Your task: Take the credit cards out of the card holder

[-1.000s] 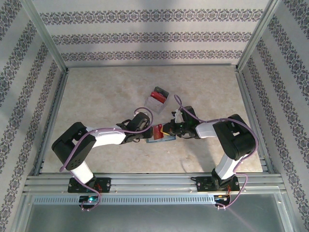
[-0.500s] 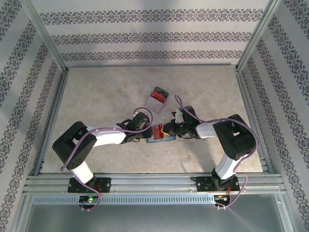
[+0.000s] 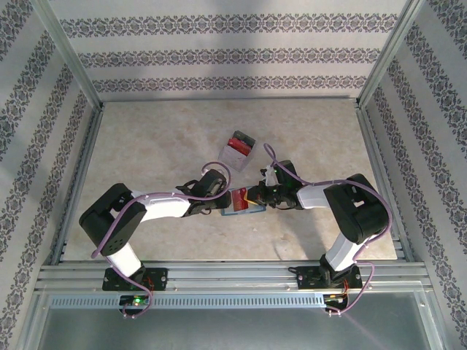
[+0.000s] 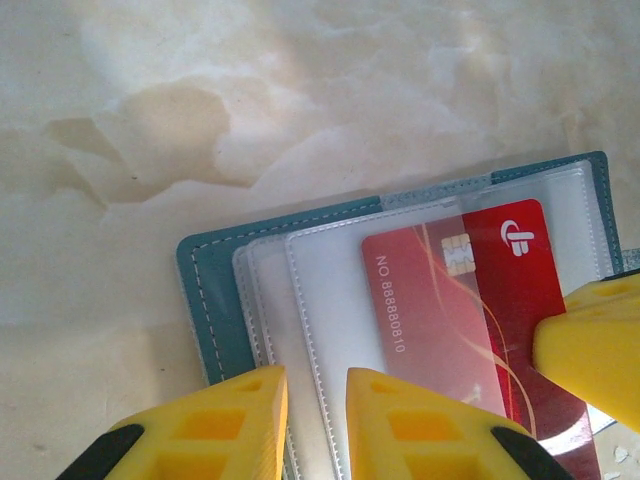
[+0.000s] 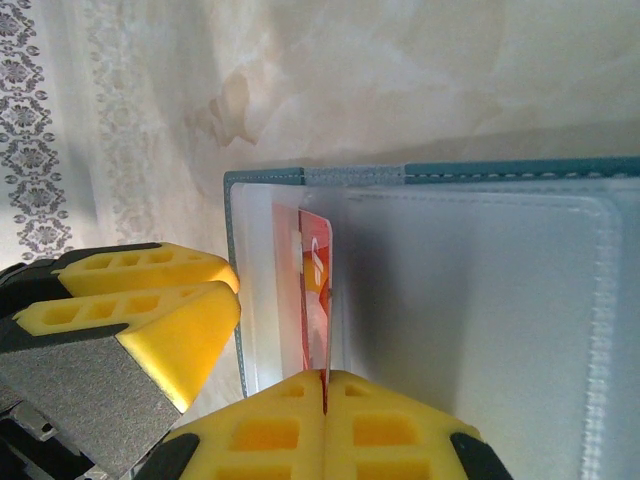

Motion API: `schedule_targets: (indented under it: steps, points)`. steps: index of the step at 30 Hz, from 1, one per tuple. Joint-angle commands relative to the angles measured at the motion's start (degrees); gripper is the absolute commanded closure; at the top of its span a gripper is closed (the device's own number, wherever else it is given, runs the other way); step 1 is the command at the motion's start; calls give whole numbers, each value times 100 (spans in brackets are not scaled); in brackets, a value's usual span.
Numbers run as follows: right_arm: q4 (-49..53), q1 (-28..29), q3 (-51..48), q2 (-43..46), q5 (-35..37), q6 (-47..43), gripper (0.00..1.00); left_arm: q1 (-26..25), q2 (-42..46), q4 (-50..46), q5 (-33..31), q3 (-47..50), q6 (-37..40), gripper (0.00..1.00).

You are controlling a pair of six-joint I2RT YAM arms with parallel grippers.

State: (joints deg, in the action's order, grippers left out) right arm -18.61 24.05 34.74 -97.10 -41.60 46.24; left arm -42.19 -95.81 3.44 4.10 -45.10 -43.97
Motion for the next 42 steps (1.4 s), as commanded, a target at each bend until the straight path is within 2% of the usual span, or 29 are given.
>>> schedule_targets:
  steps: [1,42]
  points:
    - [283,-89,-126,111,163,-153,96,80,-87,-51,21,9,-85,77]
    - [1347,-285,-110,1007,532,-727,97,88,23,-55,72,-1,47,77]
